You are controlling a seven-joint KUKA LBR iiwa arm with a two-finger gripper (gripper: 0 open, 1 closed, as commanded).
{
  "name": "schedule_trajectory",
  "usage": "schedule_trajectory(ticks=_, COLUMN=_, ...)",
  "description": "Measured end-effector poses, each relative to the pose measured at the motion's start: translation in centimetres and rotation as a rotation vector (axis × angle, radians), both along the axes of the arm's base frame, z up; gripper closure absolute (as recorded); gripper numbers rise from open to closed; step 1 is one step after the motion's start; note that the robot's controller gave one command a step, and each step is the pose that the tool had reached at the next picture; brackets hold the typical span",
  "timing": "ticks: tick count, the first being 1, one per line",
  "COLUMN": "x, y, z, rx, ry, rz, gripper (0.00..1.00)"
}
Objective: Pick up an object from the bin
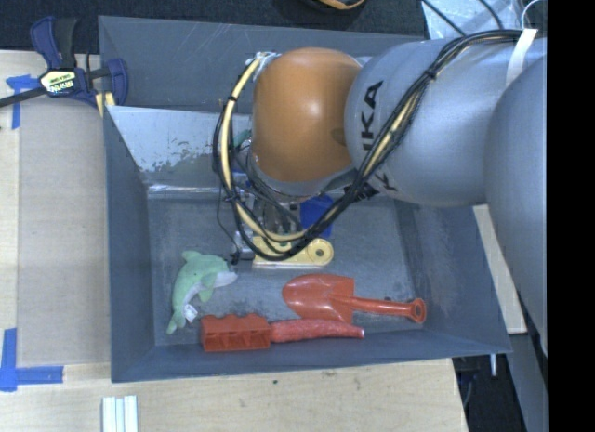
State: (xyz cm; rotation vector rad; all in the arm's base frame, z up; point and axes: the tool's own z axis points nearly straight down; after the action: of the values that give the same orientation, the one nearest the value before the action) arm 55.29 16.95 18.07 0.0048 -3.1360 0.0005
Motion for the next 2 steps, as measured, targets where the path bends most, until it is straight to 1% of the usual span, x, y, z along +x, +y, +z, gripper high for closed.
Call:
schedule_trajectory(ticks=1, x=0.2, y=-0.1, z=0.5, rx=0.002, ry=-0.008, rz=-0.004, gripper=0.0)
schedule_trajectory(ticks=2, x=0.3, y=2.5, z=-8.4, rx=0.003, ry=-0.007, rz=0.36, gripper=0.0)
